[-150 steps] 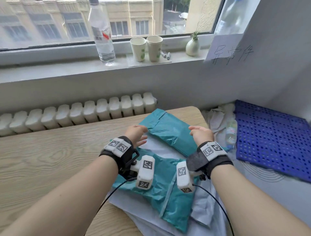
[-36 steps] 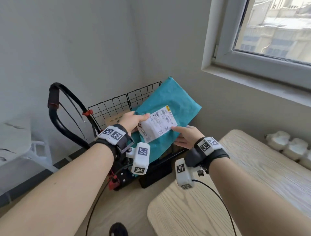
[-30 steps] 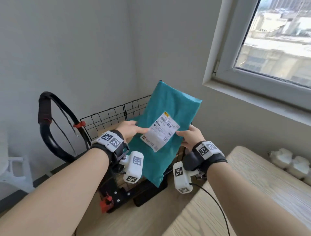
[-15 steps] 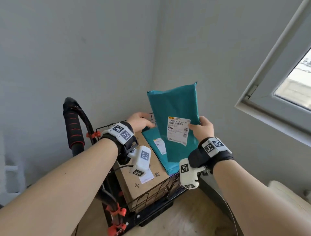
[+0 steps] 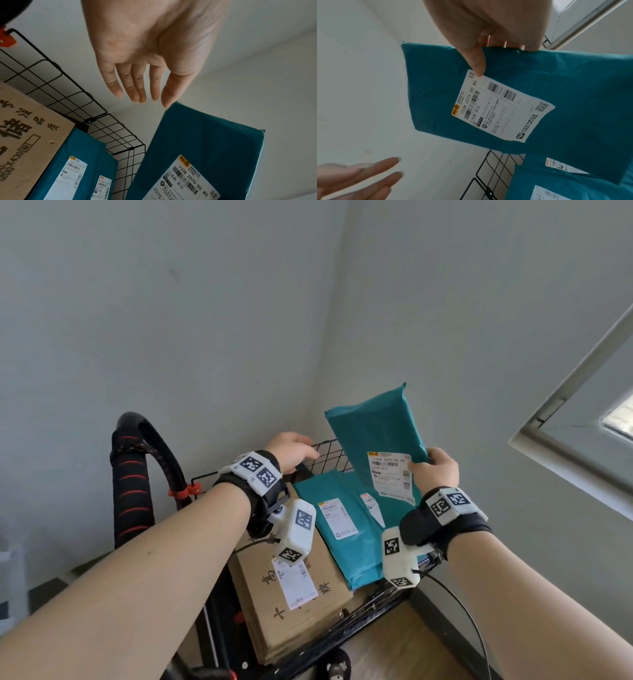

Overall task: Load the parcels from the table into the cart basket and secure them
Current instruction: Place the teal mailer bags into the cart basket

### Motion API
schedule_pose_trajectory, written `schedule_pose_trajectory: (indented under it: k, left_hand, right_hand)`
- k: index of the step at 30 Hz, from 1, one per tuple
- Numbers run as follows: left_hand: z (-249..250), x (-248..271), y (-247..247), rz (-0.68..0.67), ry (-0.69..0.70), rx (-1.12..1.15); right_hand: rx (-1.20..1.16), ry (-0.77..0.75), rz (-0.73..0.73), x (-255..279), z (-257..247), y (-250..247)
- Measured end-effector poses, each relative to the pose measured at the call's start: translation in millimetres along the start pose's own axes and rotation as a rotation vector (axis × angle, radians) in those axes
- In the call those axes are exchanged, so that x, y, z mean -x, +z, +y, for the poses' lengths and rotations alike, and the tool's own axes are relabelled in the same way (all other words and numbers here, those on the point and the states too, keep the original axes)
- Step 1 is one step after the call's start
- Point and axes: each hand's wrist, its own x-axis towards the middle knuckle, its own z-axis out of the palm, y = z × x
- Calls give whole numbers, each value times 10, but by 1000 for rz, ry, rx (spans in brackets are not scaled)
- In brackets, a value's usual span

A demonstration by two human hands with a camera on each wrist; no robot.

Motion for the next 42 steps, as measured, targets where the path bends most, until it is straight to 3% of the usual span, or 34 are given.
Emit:
schedule_pose_trajectory:
  k: [10,21,30,38,42]
  left_hand:
    - [56,-1263,634,-17,-155,-16]
    - [-364,-2605,1581,-13,-434,1]
    - [-1032,-2971,1960,-2,-630,8]
    - [-1455,-2982,2080,-42,-733,-70]
    - [-1640,-2985,2125,37,-811,-10]
  right_hand:
    - [149,147,-56,-1337,554,225]
    - [371,342,-449,-2579,1412,923]
    - [473,169,-554,-2887,1971,1474]
    - [642,272,-753,-2835,2511,1743]
    - [683,283,-855,-2804,2668,1857]
